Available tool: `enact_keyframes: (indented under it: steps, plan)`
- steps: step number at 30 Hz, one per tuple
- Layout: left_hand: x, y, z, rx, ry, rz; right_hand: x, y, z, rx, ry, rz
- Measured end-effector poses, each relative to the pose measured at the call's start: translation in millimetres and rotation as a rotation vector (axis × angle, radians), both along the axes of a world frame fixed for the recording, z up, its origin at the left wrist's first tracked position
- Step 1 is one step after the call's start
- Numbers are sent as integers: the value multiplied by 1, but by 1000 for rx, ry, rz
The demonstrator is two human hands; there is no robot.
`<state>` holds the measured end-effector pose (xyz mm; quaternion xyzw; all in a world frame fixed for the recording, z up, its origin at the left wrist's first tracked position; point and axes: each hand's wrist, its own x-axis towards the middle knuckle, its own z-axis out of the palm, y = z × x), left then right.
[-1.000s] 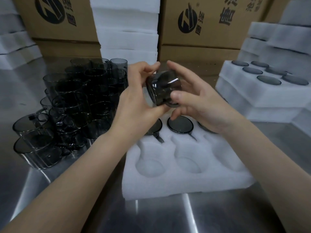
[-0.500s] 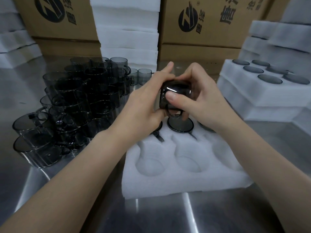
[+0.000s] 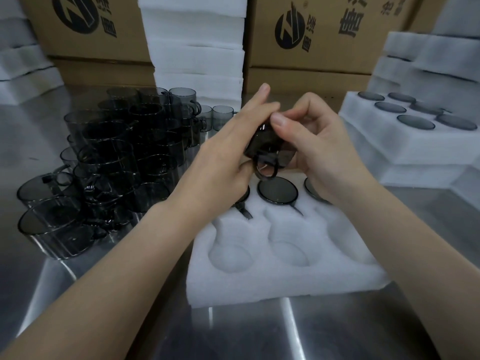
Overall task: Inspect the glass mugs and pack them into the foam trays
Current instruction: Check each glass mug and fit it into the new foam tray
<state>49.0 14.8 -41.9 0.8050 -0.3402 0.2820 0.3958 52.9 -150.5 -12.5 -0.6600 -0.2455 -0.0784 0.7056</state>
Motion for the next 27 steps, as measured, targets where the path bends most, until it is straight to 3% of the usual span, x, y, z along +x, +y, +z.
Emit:
enact_keyframes:
  steps: [6,11,15,23,27]
  plan:
    - [-5,-1,1,14,243,3,3,-3,0,99,29,-96]
    - [-7,-5,5,135,210,96,4,-2,-1,106,52,-127]
    - [-7,-7,7,120,198,181,5,-3,-3,74,108,0]
    - [-8,-6,3,58,24,112,6,-5,-4,-87,256,269]
    - [-9,-4,6,42,-21,72,3,-4,-4,-111,214,227]
